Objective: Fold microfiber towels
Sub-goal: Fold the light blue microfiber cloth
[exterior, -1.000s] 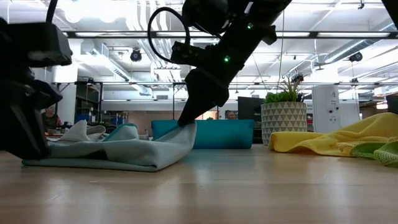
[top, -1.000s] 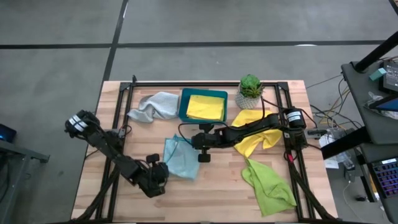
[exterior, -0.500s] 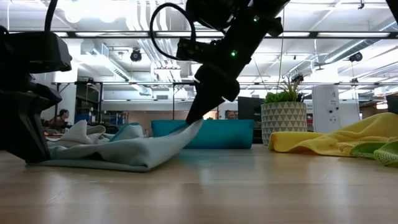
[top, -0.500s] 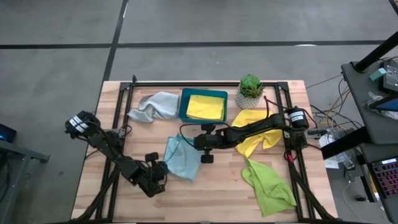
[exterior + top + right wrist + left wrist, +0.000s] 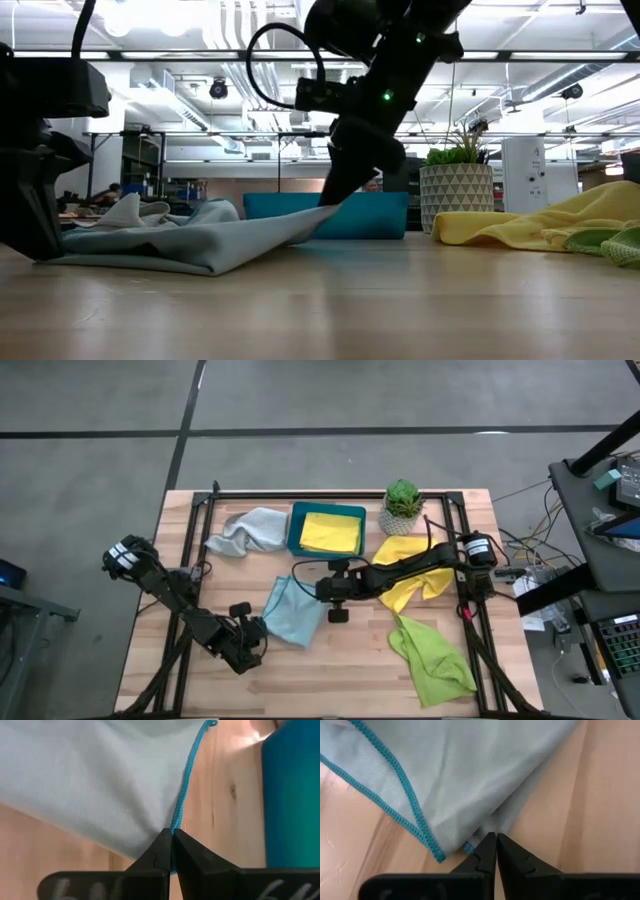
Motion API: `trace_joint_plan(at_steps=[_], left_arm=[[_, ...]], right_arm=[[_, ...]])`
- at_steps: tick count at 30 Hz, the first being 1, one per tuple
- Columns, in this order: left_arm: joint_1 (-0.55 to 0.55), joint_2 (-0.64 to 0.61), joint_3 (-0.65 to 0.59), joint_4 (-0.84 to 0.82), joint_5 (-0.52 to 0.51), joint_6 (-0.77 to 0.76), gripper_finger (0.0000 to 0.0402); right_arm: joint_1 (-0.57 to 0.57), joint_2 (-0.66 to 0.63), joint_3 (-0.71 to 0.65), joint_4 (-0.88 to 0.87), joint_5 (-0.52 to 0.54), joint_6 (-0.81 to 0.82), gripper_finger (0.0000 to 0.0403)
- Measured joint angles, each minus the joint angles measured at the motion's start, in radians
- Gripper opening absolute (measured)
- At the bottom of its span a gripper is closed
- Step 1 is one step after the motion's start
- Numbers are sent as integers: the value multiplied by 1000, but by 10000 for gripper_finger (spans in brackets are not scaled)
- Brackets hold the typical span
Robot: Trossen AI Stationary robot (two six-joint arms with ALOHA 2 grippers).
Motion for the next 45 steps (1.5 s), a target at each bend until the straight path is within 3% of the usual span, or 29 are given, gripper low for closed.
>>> trace_joint_plan(at_steps=[7, 16, 22, 27, 35, 45], left_arm=[[1, 0, 0, 0, -4, -1, 0], [1, 0, 0, 0, -11, -26, 0], [1, 0, -1, 1, -12, -32, 0], [1, 0, -1, 0, -12, -46, 0], [1, 0, -1, 0, -11, -47, 0], [1, 0, -1, 1, -8, -48, 0]], right_arm=[[-1, -3, -6, 20, 0, 46, 21], [2, -20, 32, 7, -1, 116, 123], [86, -45, 21, 67, -87, 199, 163], [204, -7, 0, 245, -78, 265, 161], [293, 119, 12, 466, 52, 307, 135], [301, 251, 85, 488, 53, 353, 129]])
